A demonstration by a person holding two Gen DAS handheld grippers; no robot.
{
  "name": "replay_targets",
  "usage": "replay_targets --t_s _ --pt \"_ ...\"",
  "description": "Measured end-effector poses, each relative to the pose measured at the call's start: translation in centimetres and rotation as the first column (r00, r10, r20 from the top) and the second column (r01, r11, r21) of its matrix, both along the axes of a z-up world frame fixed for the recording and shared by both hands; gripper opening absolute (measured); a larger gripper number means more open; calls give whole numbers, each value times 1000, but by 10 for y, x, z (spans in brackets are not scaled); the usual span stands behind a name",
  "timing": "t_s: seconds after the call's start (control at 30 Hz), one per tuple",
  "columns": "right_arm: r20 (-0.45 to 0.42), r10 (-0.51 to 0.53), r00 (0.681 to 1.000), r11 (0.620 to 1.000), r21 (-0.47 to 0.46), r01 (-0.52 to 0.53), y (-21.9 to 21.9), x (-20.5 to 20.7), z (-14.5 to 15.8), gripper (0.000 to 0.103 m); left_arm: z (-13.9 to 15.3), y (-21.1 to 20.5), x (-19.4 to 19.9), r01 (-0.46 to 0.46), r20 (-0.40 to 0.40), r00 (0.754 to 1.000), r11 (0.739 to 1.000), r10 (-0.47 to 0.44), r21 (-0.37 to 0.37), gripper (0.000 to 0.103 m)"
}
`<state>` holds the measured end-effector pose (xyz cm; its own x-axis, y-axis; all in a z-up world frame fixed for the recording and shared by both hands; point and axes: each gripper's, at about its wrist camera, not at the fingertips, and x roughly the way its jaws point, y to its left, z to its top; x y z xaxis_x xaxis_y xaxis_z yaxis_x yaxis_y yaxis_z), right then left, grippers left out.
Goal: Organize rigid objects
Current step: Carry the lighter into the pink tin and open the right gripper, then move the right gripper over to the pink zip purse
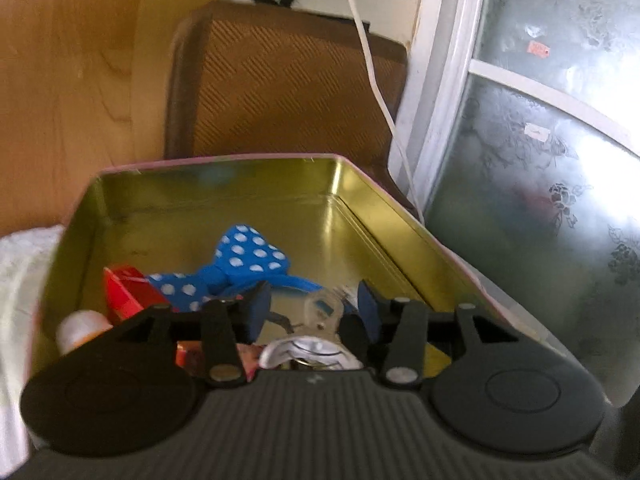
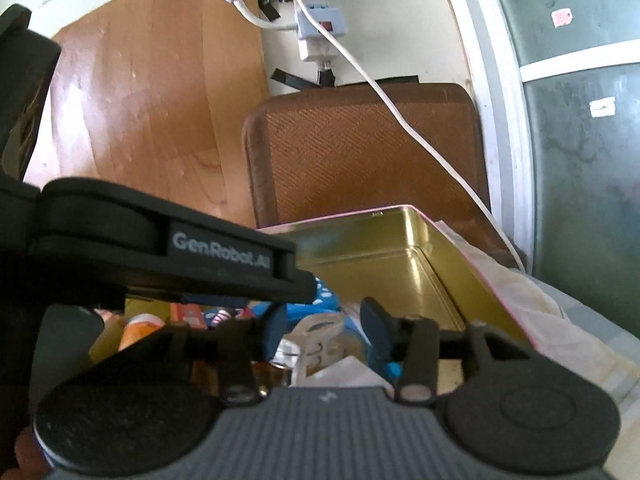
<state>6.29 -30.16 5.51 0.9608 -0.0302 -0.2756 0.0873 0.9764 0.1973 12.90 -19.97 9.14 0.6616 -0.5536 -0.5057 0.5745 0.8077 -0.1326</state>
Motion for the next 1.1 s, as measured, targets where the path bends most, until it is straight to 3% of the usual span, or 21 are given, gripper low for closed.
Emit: replay_targets --t_s 0.2,0.33,0.63,1.1 --pt "72 7 997 1000 -11 -6 37 -36 23 42 32 32 -27 -75 122 990 996 70 39 51" --pt "91 21 996 1000 9 -22 63 -58 30 42 38 66 -46 -118 171 980 990 104 73 51" --pt "62 158 985 986 -60 -154 140 -71 39 42 14 156 -53 -270 145 957 954 251 127 52" --pt "-78 331 941 926 -163 -339 242 -41 30 42 -37 283 -14 -484 87 875 860 476 161 52"
